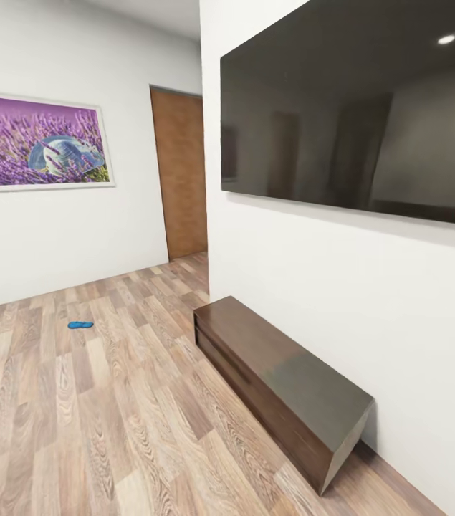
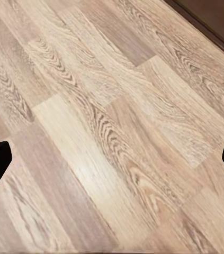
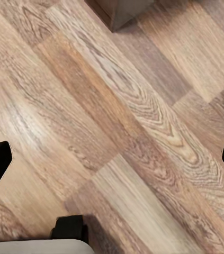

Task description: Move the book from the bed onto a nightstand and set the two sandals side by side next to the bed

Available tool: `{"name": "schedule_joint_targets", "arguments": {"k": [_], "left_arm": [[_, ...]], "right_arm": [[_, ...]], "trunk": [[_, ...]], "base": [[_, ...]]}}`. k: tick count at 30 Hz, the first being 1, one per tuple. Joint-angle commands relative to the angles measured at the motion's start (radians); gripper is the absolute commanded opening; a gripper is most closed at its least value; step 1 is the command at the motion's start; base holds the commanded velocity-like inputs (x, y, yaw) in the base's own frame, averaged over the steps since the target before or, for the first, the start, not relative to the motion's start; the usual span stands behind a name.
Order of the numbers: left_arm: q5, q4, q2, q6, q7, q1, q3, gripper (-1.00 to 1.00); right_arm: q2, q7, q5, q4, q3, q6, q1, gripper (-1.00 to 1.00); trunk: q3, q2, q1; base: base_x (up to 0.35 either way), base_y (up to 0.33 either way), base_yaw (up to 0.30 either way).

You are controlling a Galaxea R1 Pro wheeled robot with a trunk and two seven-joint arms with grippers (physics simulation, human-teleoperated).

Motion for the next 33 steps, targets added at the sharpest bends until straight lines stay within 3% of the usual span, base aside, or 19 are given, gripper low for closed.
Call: {"name": "schedule_joint_targets", "arguments": {"k": [1, 33], "left_arm": [[0.001, 0.001, 0.0, -0.003, 0.0, -0.001, 0.0, 1.0], [0.0, 0.002, -0.001, -0.003, 0.0, -0.001, 0.0, 1.0]], "right_arm": [[0.0, 0.0, -0.001, 0.0, -0.001, -0.003, 0.0, 1.0], [0.005, -0.001, -0.001, 0.001, 0.0, -0.003, 0.0, 1.0]], "trunk": [[-0.001, -0.001, 0.0], [-0.001, -0.001, 0.0]], "base": [[0.0, 0.0, 0.291], [0.0, 0.0, 0.293]]}}
